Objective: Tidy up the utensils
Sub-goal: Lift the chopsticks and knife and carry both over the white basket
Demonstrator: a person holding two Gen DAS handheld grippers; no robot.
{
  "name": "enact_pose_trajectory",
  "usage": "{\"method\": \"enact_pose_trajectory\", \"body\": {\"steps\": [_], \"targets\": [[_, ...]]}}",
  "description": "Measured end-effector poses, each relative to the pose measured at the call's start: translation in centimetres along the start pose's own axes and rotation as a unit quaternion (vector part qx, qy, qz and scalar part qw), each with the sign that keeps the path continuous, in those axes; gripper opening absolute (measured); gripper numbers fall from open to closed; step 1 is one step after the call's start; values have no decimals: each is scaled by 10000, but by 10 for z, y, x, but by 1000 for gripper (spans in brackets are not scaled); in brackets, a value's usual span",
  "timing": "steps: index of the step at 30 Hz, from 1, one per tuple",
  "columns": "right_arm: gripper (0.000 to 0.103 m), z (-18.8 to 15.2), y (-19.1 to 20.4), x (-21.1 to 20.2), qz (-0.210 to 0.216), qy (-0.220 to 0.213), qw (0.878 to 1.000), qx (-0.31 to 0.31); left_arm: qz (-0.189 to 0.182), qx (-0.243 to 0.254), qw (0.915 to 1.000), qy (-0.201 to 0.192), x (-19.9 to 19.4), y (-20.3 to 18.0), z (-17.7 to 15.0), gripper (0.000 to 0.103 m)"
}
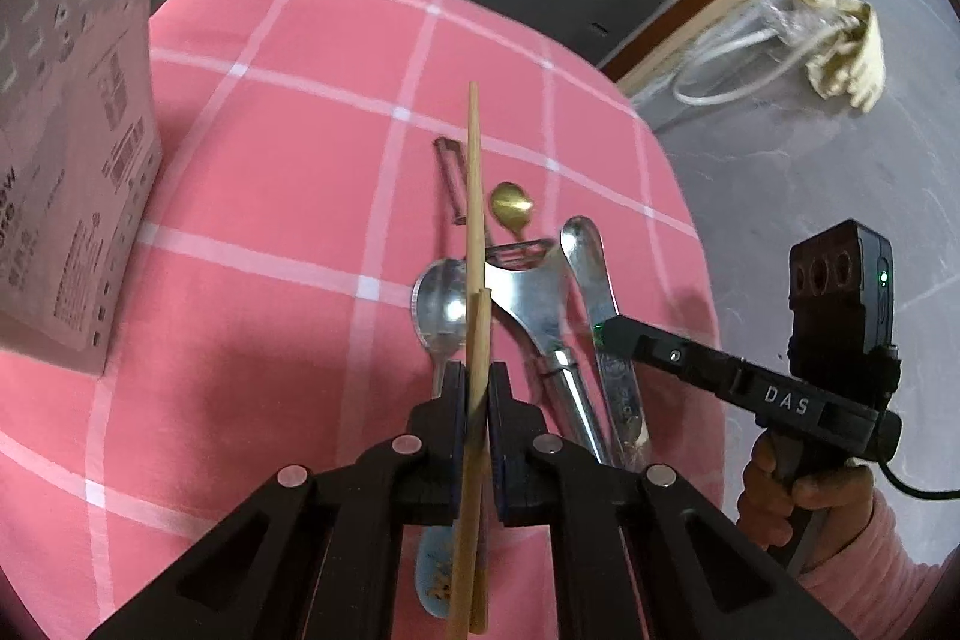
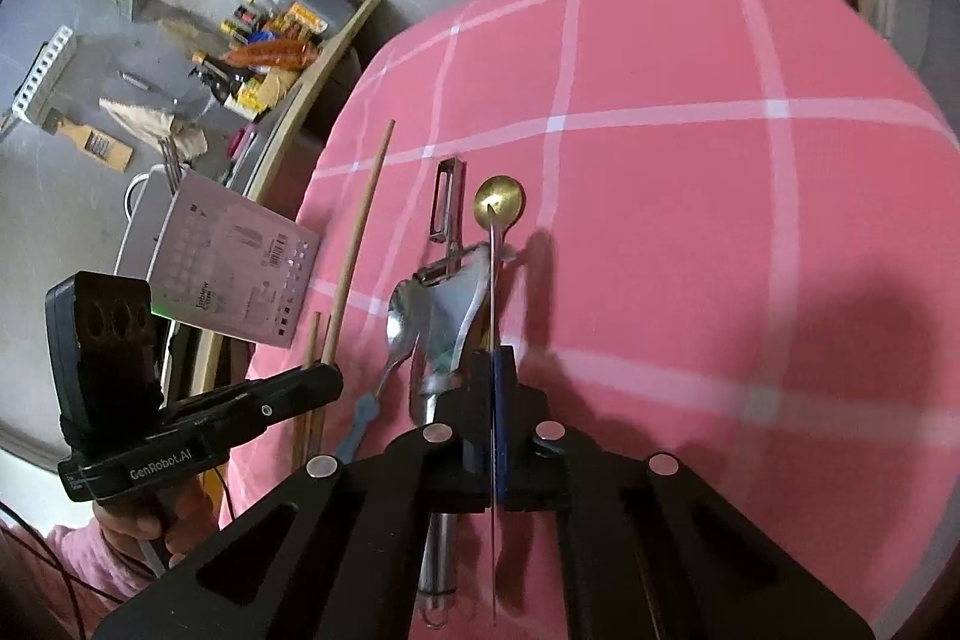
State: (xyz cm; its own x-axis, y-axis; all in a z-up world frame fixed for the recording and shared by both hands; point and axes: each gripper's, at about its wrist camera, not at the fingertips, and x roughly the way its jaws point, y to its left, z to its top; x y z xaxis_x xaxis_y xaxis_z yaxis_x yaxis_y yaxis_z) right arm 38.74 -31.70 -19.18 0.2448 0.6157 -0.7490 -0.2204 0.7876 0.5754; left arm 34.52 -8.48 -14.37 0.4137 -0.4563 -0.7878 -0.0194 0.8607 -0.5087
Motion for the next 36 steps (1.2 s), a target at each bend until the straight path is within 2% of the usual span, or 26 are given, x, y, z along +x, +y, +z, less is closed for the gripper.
{"method": "enact_pose_trajectory", "body": {"steps": [5,8,12,17,23,30,36], "targets": [[2,-13,1,-15,-46,-229,9995,204,-237,182,9996,-10,-11,-4,-2,7],[2,-20,8,-27,-128,-511,9983,253,-327,223,9992,-11,-18,-3,-5,7],[2,-24,24,-52,-249,-1005,9945,176,-499,265,9982,-209,-36,-5,-7,7],[2,-21,55,-88,-262,-1721,9847,-75,-670,419,9945,-691,-73,-14,-1,7],[2,-7,103,-114,96,-2533,9668,-320,-802,489,9858,-1389,-132,-10,21,7],[2,15,172,-108,675,-3158,9446,-587,-612,453,9709,-2269,-204,20,63,7],[2,30,227,-85,934,-3426,9304,-905,-499,260,9580,-2813,-238,48,95,7]]}}
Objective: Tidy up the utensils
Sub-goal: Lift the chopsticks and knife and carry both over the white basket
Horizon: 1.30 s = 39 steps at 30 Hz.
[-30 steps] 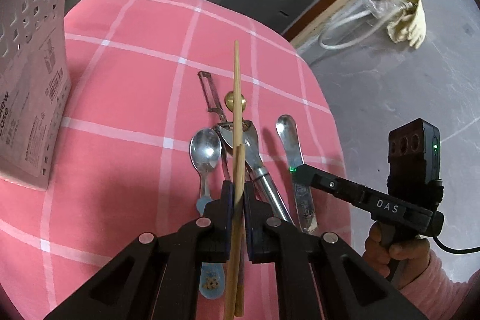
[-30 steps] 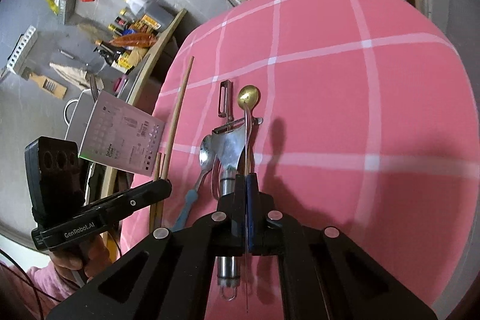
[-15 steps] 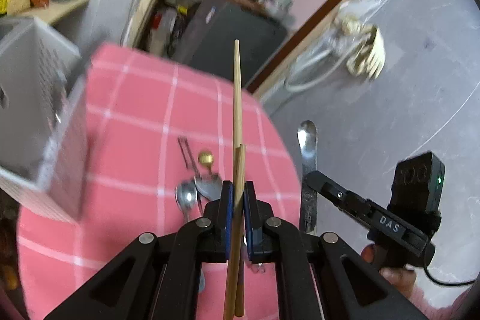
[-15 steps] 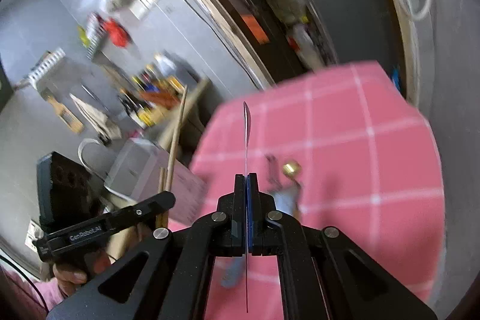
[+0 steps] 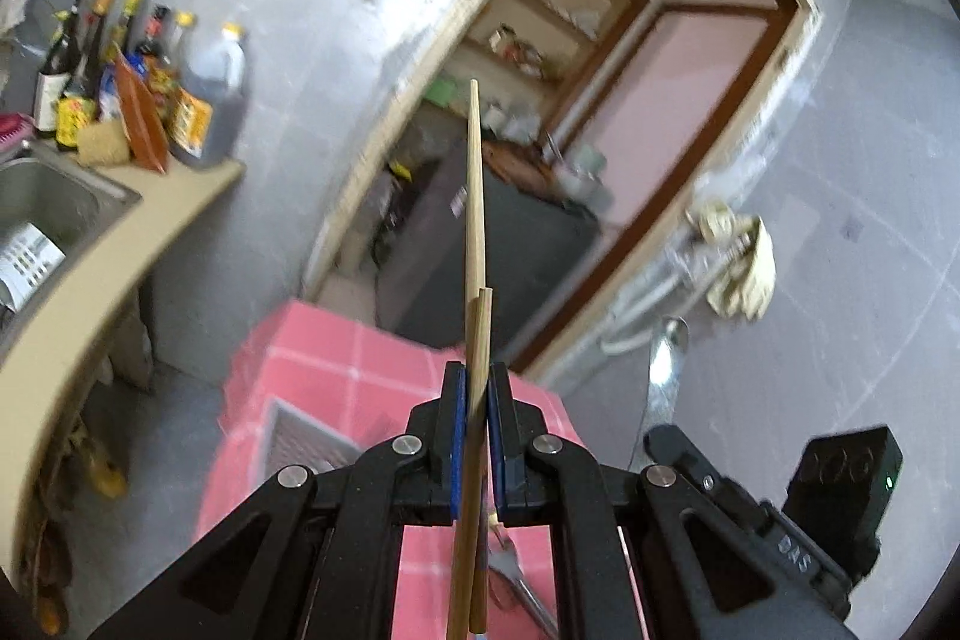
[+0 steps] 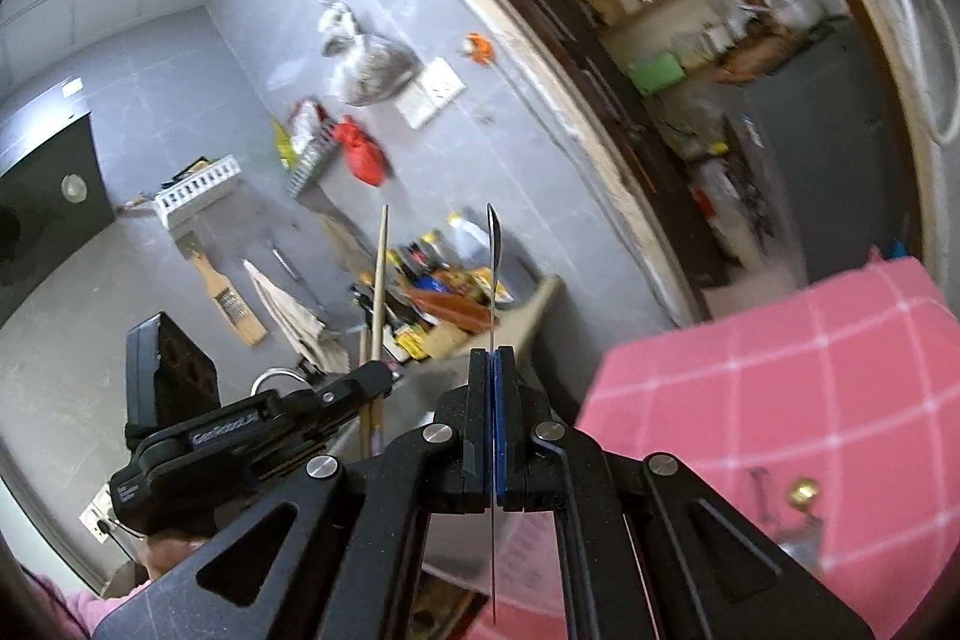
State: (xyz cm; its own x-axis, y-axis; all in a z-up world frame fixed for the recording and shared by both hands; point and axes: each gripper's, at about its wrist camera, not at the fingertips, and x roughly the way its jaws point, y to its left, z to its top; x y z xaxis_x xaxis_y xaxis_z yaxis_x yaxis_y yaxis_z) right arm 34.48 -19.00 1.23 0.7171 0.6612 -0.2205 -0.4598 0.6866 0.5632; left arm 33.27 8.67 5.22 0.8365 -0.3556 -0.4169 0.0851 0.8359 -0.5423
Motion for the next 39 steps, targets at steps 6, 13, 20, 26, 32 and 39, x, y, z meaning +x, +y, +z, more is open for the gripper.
{"method": "enact_pose_trajectory", "body": {"steps": [6,13,20,26,32,39], "targets": [[2,-6,26,27,64,-262,9993,-273,142,76,9978,-637,-5,16,33,7],[2,-20,30,51,-20,-329,9988,-375,192,257,9918,-1240,-2,22,49,7],[2,-42,14,71,-134,-189,9991,-362,263,542,9847,-1632,13,29,33,7],[2,-64,4,79,-72,69,9992,-375,119,611,9843,-1651,14,37,13,7],[2,-80,-2,78,-54,321,9984,-461,-10,652,9843,-1638,3,47,-9,7],[2,-87,-1,74,-76,404,9973,-601,-9,739,9813,-1775,-8,46,-13,7]]}}
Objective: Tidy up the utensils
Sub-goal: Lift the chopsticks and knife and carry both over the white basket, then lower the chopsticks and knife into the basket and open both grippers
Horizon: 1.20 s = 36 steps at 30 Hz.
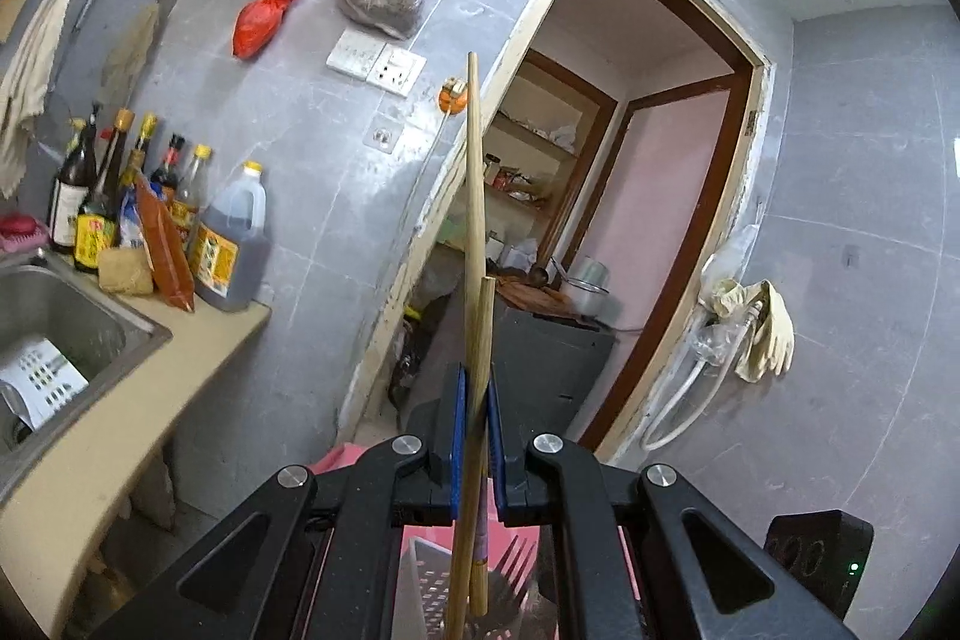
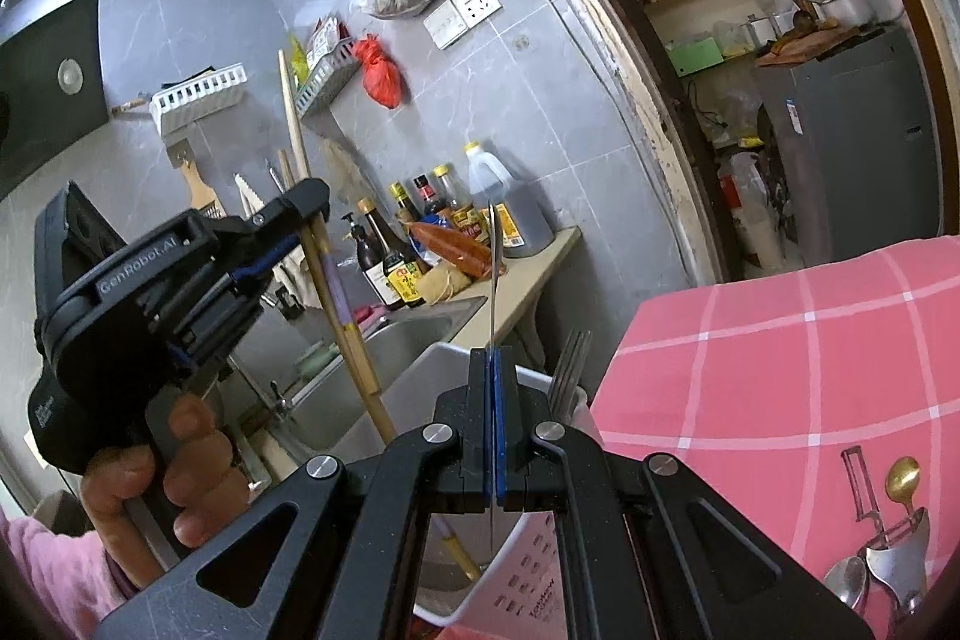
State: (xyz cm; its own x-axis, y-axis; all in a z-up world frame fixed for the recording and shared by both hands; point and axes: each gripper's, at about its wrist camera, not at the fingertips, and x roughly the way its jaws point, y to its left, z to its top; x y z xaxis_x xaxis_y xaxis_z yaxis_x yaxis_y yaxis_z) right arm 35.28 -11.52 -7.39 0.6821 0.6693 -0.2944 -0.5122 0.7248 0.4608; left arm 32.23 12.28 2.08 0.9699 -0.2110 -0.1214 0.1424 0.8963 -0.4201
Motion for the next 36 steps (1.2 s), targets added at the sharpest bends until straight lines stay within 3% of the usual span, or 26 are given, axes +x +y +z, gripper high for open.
{"method": "enact_pose_trajectory", "body": {"steps": [7,14,24,32,35,36], "targets": [[2,-1,2,-1,-6,-2,10000,-40,107,428,9988,-189,2,-10,-2,7],[2,-3,2,-3,-44,36,9999,-130,113,490,9987,27,-1,-11,-12,7],[2,-10,0,-8,-127,164,9996,-182,-53,523,9964,659,-9,-7,-27,8],[3,-12,3,-14,-267,299,9989,-229,-116,173,9925,1205,-8,2,-38,9],[3,-10,2,-21,-331,295,9988,-220,-128,141,9916,1277,-12,3,-39,17],[3,-8,3,-23,-352,288,9987,-224,-128,131,9915,1286,-14,2,-39,26]]}}
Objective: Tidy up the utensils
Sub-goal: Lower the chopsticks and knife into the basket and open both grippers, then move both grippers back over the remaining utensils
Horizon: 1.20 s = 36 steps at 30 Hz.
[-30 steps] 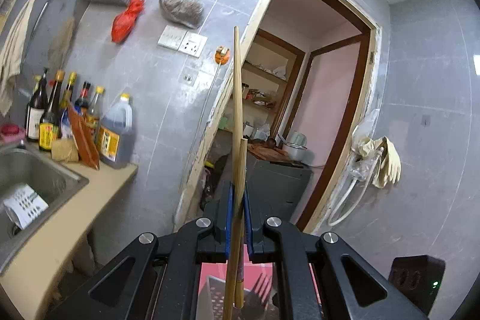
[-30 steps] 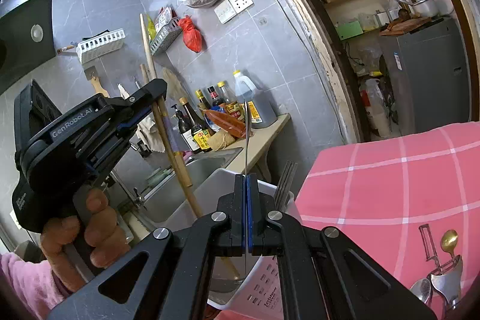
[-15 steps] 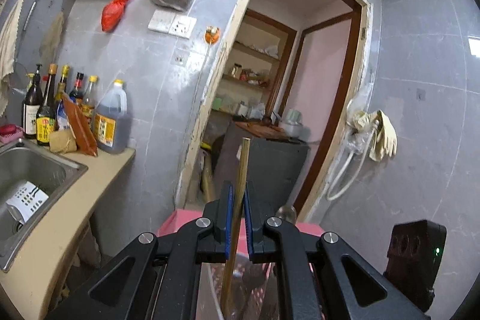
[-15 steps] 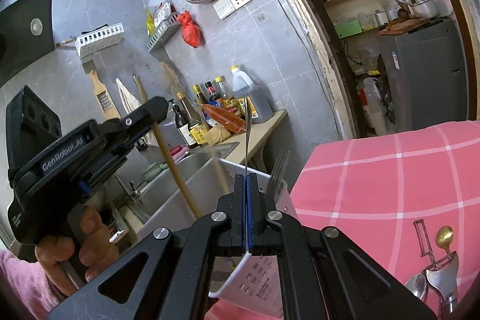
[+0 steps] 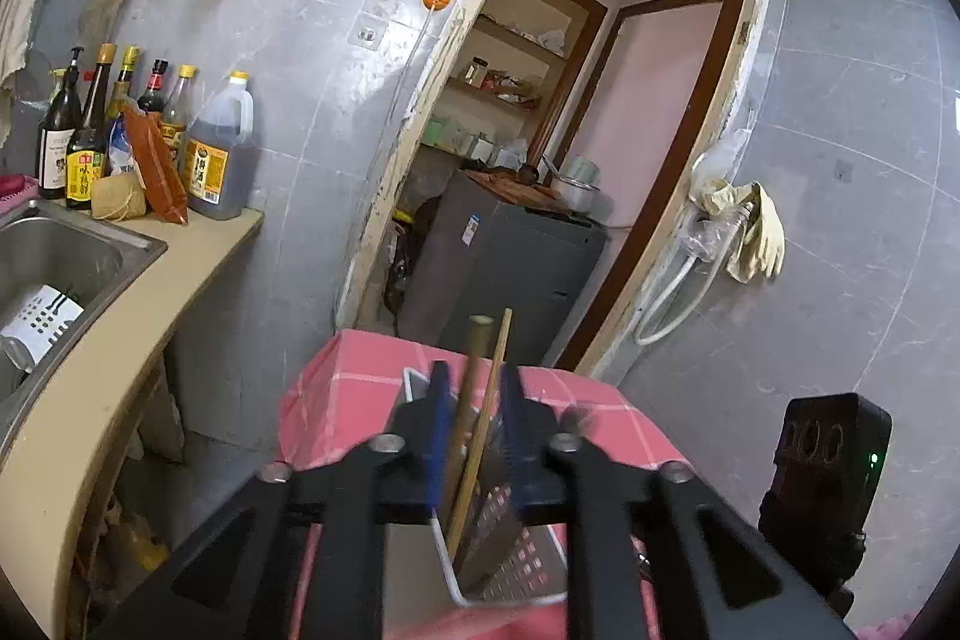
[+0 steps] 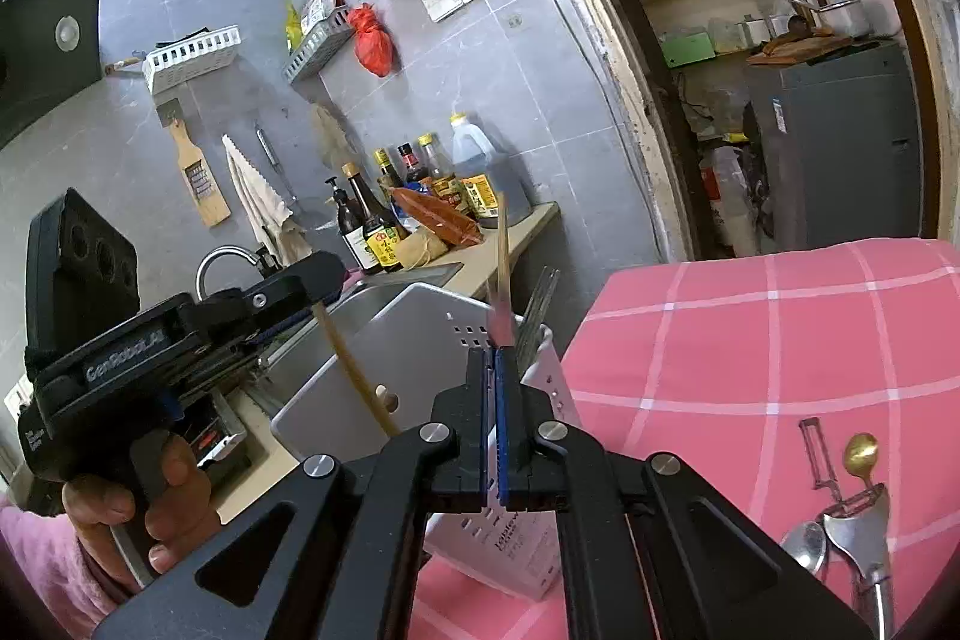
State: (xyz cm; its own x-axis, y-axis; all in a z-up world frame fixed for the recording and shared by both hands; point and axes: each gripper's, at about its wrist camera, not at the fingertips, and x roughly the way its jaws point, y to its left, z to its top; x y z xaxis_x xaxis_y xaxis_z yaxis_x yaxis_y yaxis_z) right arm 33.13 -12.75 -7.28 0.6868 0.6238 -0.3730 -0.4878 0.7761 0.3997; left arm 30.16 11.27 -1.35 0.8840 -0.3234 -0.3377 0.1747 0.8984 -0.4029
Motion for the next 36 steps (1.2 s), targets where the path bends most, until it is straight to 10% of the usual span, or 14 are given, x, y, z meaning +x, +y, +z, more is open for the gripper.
{"method": "enact_pose_trajectory", "body": {"steps": [5,8,22,36], "targets": [[7,11,1,-21,-176,-96,9998,-22,22,-61,10000,-17,-9,-5,-1,39],[31,20,2,-37,-290,-243,9993,-60,126,18,9999,-8,-15,-15,0,43],[82,60,-14,-142,-1146,-1007,9875,-397,605,369,9969,-336,-42,-76,0,98],[100,54,-55,-210,-1849,-1095,9753,-508,818,582,9943,-368,-34,-134,-30,103]]}}
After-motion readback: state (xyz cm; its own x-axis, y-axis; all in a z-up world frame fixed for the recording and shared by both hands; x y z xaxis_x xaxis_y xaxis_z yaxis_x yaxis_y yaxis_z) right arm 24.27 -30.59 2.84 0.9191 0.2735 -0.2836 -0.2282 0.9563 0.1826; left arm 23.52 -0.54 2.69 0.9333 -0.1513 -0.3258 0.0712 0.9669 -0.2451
